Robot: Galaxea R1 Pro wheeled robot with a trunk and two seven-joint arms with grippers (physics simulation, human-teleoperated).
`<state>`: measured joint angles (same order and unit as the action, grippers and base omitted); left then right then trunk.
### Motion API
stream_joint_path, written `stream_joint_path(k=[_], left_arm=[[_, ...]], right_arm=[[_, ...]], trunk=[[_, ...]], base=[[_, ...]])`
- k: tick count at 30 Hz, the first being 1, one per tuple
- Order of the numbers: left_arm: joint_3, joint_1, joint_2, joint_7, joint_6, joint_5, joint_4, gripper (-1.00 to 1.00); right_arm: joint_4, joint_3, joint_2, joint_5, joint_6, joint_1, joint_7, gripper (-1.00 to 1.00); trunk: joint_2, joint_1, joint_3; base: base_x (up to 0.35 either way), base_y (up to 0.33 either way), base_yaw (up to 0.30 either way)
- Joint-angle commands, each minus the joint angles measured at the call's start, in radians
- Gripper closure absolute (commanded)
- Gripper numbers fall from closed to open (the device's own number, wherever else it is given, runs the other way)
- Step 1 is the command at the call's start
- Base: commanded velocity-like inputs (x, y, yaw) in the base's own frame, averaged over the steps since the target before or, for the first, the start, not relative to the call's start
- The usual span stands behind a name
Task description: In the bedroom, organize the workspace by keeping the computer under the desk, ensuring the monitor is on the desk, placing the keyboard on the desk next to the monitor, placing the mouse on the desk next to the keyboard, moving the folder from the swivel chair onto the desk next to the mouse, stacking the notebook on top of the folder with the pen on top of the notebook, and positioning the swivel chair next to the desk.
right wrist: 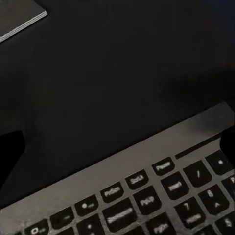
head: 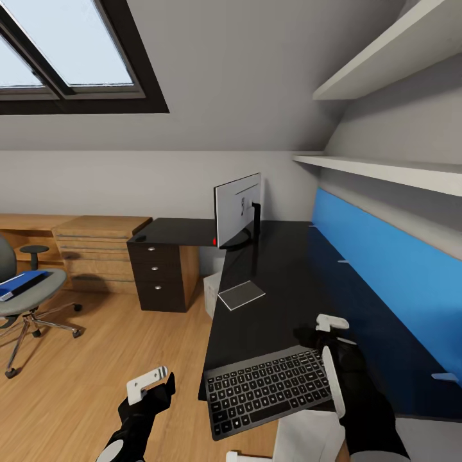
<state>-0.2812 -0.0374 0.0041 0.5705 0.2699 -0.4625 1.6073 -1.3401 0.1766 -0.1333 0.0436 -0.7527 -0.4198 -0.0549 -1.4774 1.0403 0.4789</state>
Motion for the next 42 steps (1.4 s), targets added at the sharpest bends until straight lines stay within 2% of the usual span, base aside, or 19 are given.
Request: stream_joint_path(k=[1, 10, 16, 17, 24, 42], left_arm=[[-0.001, 0.000, 0.000, 0.006, 0.003, -0.005, 0.002, -1.00], [-0.001, 0.000, 0.000, 0.006, 0.003, -0.005, 0.002, -1.00], [-0.001, 0.001, 0.000, 0.006, 0.004, -0.005, 0.002, -1.00], [-0.001, 0.000, 0.000, 0.006, 0.005, -0.005, 0.002, -1.00], [-0.001, 0.000, 0.000, 0.006, 0.005, -0.005, 0.002, -1.00], [-0.001, 0.000, 0.001, 0.006, 0.005, -0.005, 0.002, -1.00]], right_arm=[[-0.003, 0.001, -0.004, 0.003, -0.010, 0.002, 0.001, -1.00], [-0.005, -0.003, -0.016, -0.007, -0.025, 0.013, 0.001, -1.00], [-0.007, -0.004, -0.018, -0.036, -0.026, 0.014, 0.001, -1.00], [-0.009, -0.026, -0.018, -0.051, -0.025, 0.015, 0.001, -1.00], [-0.009, -0.041, -0.017, -0.057, -0.025, 0.015, 0.001, -1.00], [-0.004, -0.043, -0.017, -0.057, -0.019, 0.016, 0.001, -1.00]], trunk=[[-0.001, 0.000, 0.001], [-0.001, 0.000, 0.001], [-0.001, 0.000, 0.001], [-0.001, 0.000, 0.001], [-0.001, 0.000, 0.001], [-0.001, 0.000, 0.001]], base=[[0.000, 0.000, 0.000], [0.000, 0.000, 0.000], [0.000, 0.000, 0.000], [0.000, 0.000, 0.000], [-0.027, 0.000, 0.000], [-0.323, 0.054, 0.000]])
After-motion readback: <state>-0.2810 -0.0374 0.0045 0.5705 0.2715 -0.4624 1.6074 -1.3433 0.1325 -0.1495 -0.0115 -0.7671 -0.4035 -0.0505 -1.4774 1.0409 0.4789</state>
